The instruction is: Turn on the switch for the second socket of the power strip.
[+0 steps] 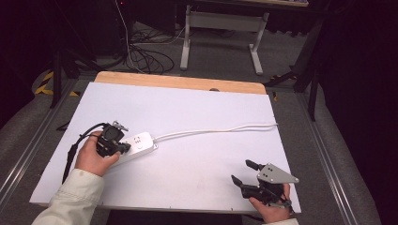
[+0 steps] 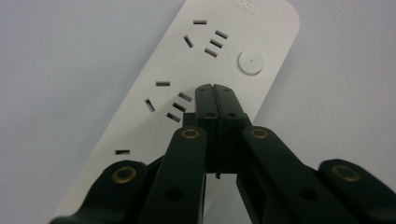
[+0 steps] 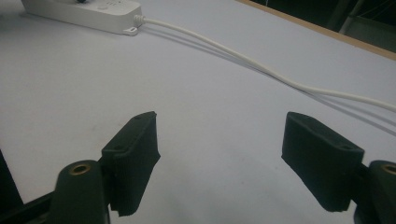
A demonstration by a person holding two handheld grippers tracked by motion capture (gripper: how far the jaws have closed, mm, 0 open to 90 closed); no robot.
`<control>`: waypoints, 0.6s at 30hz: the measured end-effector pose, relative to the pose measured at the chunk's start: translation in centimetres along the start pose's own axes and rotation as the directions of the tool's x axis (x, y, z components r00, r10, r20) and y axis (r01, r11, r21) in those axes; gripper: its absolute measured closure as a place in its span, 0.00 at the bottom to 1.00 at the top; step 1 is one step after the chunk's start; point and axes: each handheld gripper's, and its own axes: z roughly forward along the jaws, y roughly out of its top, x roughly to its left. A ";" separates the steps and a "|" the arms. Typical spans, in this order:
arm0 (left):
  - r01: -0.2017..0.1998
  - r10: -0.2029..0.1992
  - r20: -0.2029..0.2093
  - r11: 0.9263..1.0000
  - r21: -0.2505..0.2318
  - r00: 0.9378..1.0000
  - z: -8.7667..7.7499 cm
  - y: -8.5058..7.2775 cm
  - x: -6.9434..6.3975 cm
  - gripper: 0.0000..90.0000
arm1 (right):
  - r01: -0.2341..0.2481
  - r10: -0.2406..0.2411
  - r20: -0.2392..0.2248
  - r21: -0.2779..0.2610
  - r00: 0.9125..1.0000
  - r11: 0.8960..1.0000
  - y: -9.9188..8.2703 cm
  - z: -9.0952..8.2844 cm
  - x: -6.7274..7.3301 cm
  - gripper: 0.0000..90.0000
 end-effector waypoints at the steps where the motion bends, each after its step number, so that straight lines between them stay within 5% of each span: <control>1: 0.002 -0.002 0.004 1.000 -0.002 1.000 0.0 0.0 0.0 1.00 | 0.004 -0.004 -0.001 -0.003 1.000 1.000 0.0 0.0 0.0 0.30; 18: -0.004 0.004 -0.022 1.000 -0.010 1.000 0.1 -0.2 -0.4 1.00 | 0.002 -0.002 -0.004 -0.001 1.000 1.000 0.0 0.0 0.0 0.30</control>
